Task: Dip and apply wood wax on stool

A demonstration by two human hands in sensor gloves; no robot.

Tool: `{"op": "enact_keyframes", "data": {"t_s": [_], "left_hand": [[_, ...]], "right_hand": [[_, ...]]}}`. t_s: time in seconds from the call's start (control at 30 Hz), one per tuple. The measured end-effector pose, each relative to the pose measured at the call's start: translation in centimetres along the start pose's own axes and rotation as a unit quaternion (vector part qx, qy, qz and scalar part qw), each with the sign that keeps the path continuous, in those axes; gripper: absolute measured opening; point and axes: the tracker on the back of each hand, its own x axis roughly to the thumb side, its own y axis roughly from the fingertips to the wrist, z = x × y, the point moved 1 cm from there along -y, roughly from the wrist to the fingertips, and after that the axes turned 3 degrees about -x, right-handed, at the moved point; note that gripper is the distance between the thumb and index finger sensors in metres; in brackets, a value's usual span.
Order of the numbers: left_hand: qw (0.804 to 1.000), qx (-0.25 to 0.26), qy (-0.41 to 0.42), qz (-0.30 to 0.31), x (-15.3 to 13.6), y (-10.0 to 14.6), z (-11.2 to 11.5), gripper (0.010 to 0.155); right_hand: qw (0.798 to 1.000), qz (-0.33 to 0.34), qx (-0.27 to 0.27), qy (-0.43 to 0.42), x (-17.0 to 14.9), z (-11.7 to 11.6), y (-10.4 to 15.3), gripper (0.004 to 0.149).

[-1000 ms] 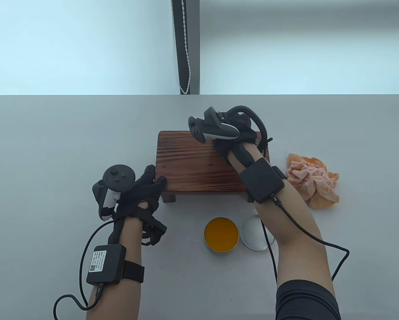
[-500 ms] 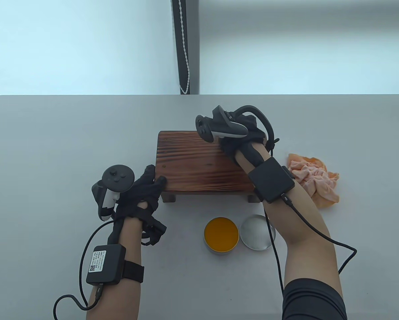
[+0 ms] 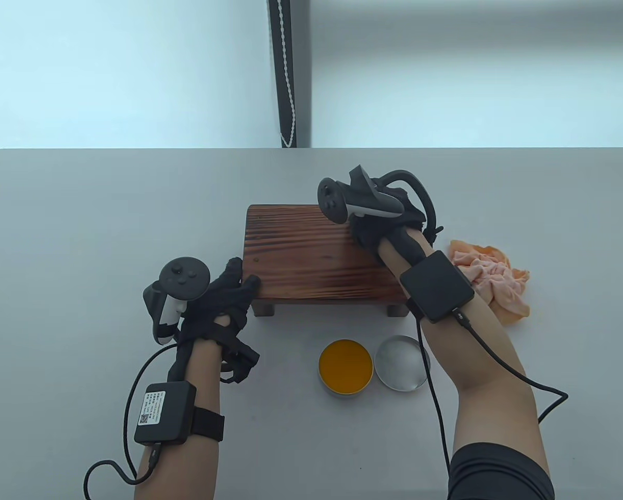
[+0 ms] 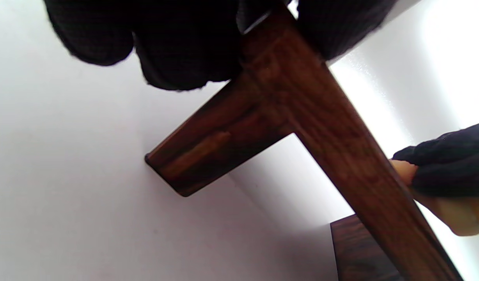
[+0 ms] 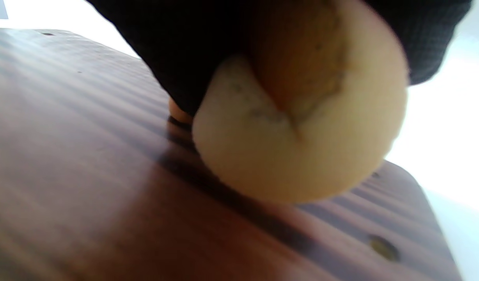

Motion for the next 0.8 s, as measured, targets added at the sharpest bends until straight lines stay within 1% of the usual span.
{"op": "enact_keyframes", "data": {"t_s": [0.07,0.13,0.2,0.27,0.3,0.37,0.43,0.57,0.6,0.7,0.77,0.8], "left_hand": [[1.000,0.001,-0.007,-0.003,0.2,0.0,0.1,0.078],[1.000,0.002,-0.003,-0.005,0.1,0.1,0.1,0.078],[1.000,0.002,0.000,-0.004,0.1,0.1,0.1,0.078],[1.000,0.001,-0.001,-0.003,0.2,0.1,0.1,0.078],[1.000,-0.003,0.000,-0.002,0.1,0.1,0.0,0.077],[1.000,-0.009,-0.001,0.000,0.1,0.0,-0.1,0.077],[1.000,-0.008,-0.007,-0.001,0.2,0.0,-0.1,0.077],[1.000,-0.004,-0.002,0.001,0.3,0.0,0.0,0.078],[1.000,-0.004,-0.005,-0.001,0.3,0.0,0.0,0.078],[1.000,-0.005,-0.001,-0.004,0.2,0.1,0.0,0.078],[1.000,-0.002,-0.009,-0.008,0.4,0.2,0.1,0.078],[1.000,-0.003,-0.007,-0.007,0.4,0.2,0.1,0.078]], "right_hand": [[0.999,-0.040,-0.026,0.008,-0.8,-0.4,-0.8,0.037],[0.998,-0.059,-0.024,0.023,-1.3,-0.7,-1.0,0.038],[0.998,-0.053,-0.021,0.042,-1.0,-0.7,-0.5,0.038],[0.997,-0.029,0.007,0.064,-0.3,-0.4,0.4,0.038],[0.999,-0.009,0.018,0.048,-0.1,-0.2,0.9,0.038],[1.000,-0.001,0.018,0.020,-0.2,-0.1,1.2,0.038],[1.000,-0.010,0.010,0.000,-0.9,-0.3,1.0,0.037],[0.996,-0.063,-0.047,-0.031,-2.5,-1.1,0.2,0.037],[0.996,-0.070,-0.051,-0.027,-2.8,-1.2,0.1,0.037],[0.997,-0.065,-0.032,0.014,-2.9,-1.2,0.4,0.038],[0.998,-0.034,0.010,0.050,-2.5,-0.9,1.1,0.038],[0.999,-0.019,0.016,0.036,-2.2,-0.7,1.6,0.038]]}}
